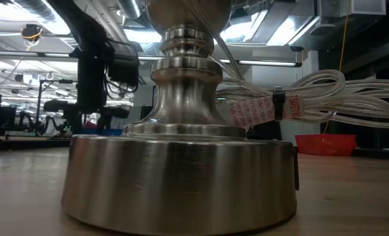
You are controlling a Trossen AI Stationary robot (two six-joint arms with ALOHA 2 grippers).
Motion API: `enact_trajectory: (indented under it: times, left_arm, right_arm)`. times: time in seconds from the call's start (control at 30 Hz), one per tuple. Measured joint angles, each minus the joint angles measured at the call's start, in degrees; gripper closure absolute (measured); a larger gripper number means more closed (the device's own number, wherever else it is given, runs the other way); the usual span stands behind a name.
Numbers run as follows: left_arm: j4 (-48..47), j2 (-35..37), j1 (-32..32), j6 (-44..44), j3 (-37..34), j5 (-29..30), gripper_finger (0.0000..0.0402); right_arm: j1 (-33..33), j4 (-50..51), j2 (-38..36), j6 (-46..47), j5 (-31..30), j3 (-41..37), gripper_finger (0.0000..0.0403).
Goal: Pick & Place School Supplies
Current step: Put the pink hole puncher into the blue basket
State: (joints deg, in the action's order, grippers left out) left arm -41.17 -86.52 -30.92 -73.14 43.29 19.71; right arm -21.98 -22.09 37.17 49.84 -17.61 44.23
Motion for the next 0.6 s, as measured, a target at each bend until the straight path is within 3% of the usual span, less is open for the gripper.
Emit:
enact_trajectory:
  times: [0.37,0.6]
  left_arm:
    - [5.82,-5.40,0.02,2.10,0.07,0.76,0.0237]
    - [6.84,-6.49,0.09,2.42,0.15,0.94,0.0308]
  right_arm:
    - [-1.55,-1.20,0.00,-1.25,-1.50,0.02,0.0190]
    - [-1.55,-1.33,0.07,-1.25,-1.50,0.02,0.0190]
